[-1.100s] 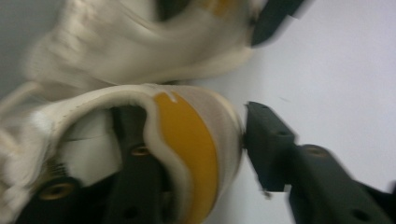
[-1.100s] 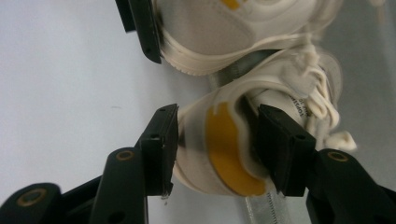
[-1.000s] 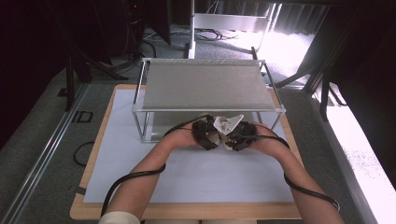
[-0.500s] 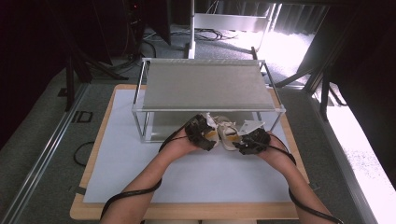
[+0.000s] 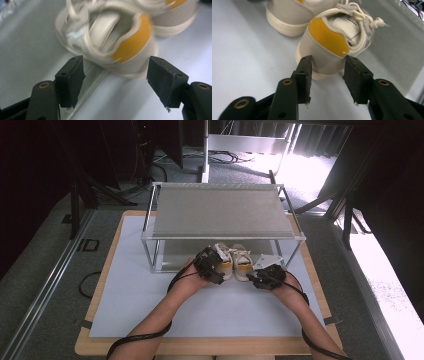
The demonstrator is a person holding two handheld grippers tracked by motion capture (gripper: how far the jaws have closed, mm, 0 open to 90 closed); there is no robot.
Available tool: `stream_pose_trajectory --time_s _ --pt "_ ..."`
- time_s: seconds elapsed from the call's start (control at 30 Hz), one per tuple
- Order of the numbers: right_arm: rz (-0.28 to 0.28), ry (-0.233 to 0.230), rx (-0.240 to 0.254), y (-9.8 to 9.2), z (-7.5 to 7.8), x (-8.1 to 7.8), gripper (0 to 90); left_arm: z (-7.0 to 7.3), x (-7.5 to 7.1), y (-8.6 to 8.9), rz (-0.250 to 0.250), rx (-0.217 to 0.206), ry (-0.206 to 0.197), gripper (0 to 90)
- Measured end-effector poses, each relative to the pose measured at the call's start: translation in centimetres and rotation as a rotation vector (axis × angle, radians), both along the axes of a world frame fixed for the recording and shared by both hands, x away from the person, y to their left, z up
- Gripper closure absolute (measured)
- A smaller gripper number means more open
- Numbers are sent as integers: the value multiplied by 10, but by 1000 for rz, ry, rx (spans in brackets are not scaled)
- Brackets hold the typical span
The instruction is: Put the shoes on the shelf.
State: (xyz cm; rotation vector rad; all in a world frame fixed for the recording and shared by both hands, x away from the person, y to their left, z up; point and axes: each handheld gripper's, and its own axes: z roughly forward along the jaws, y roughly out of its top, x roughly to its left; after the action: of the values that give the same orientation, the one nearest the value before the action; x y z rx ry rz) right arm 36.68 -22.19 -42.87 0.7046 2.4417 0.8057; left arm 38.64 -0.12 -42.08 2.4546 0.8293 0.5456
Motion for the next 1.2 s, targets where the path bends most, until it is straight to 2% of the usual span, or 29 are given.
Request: stream_pose_trajectory --time_s 0.07,0.1,0.17,0.27,0.3,0.37,0.47,0.57,0.67,0.73,0.8,0.87,0.9,0.93,1.0,1.07,1.13,1.17,1.2 --pt "4 -4 5 2 -1 0 617 -4 4 2 -2 -38 32 294" --pt "-5 -18 2 9 -3 -1 618 -5 5 2 3 -48 33 284" --pt "-14 -29 -7 11 -3 -1 617 -5 8 3 7 -41 21 284" --pt "-38 -28 9 13 -4 4 587 -5 10 4 13 -41 19 283" --pt "-66 -19 51 13 -7 12 509 -5 12 6 17 -32 9 283" --pt "-75 -20 61 14 -8 15 510 -6 14 8 24 -32 1 281" --pt "-96 -45 62 19 -11 18 509 -8 16 11 53 -49 -10 280" --pt "-116 -72 66 24 -14 21 509 -12 20 15 79 -61 -39 280" --pt "-137 -77 77 28 -17 26 508 -16 24 17 98 -72 -60 280" --pt "-158 -87 76 33 -19 32 508 -18 28 16 127 -84 -54 280" --pt "-166 -85 74 35 -21 34 509 -21 32 15 143 -78 -51 280" --pt "-171 -79 71 36 -22 36 509 -23 33 14 146 -89 -47 280" --pt "-178 -79 72 37 -23 38 507 -24 34 15 147 -108 -35 280" --pt "-179 -69 93 37 -22 38 473 -24 33 14 145 -112 -41 280" --pt "-187 -81 115 36 -21 36 403 -23 30 15 122 -104 -55 278" --pt "-192 -73 144 35 -20 34 304 -25 26 13 106 -95 -67 204" --pt "-196 -74 169 32 -19 31 253 -27 22 11 95 -84 -95 156" --pt "-198 -72 180 31 -19 30 186 -28 19 10 85 -77 -110 142" --pt "-205 -74 185 30 -20 28 137 -28 18 11 78 -78 -107 141"
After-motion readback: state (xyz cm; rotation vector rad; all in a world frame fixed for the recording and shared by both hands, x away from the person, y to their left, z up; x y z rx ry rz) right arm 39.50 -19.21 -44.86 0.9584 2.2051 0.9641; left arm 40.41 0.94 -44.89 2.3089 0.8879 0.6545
